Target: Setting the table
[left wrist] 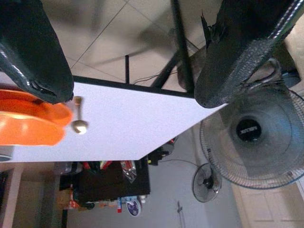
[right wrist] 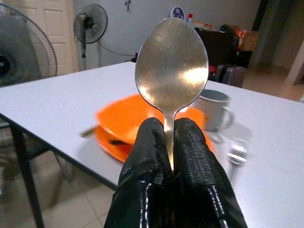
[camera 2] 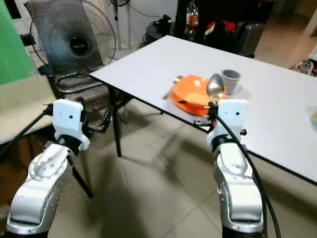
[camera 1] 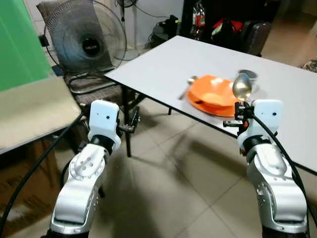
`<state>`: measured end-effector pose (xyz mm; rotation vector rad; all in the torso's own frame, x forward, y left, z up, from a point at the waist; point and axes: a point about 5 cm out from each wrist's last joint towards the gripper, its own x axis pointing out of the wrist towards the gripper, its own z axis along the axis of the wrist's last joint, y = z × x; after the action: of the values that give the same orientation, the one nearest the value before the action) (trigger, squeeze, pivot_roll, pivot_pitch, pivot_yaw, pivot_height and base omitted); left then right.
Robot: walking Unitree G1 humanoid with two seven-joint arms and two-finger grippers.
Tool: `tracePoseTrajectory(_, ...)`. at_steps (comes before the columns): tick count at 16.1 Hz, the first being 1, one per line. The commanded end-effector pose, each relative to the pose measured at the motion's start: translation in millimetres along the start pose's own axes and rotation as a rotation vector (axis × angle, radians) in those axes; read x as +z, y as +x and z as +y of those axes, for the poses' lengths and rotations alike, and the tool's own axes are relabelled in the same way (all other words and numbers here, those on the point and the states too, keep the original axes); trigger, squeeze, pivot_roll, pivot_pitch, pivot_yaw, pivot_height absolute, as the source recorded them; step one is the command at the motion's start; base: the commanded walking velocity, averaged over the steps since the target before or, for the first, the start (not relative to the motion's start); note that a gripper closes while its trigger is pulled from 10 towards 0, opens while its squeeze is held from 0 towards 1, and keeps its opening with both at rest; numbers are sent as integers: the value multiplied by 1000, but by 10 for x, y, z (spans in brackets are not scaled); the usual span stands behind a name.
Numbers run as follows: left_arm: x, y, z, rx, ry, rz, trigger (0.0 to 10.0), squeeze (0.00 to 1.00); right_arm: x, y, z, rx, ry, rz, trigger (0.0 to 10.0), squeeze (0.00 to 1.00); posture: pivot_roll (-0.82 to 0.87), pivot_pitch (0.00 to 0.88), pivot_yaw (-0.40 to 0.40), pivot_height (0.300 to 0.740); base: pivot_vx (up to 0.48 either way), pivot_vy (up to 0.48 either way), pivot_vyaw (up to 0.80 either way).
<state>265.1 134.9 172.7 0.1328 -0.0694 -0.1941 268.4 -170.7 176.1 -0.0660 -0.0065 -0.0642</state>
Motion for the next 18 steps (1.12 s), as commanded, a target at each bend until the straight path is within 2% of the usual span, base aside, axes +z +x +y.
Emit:
tracePoseTrajectory(1,18,17,-58,-24,3,-4,10000,0,2,-7,-75,-32,-11,2,10000,0,-88,0,24,740,0,-428,0)
tracePoseTrajectory(15,27,76,-81,-46,2,-12,10000,0,-24,-22,-124,-60,-14,21,10000,0,-104,0,39,740,0,-430,0)
tracePoseTrajectory(18,25,86,-80,-47,2,-11,10000,0,-83,-10,-79,-9,21,79,10000,0,-106,0,42,740,0,-429,0)
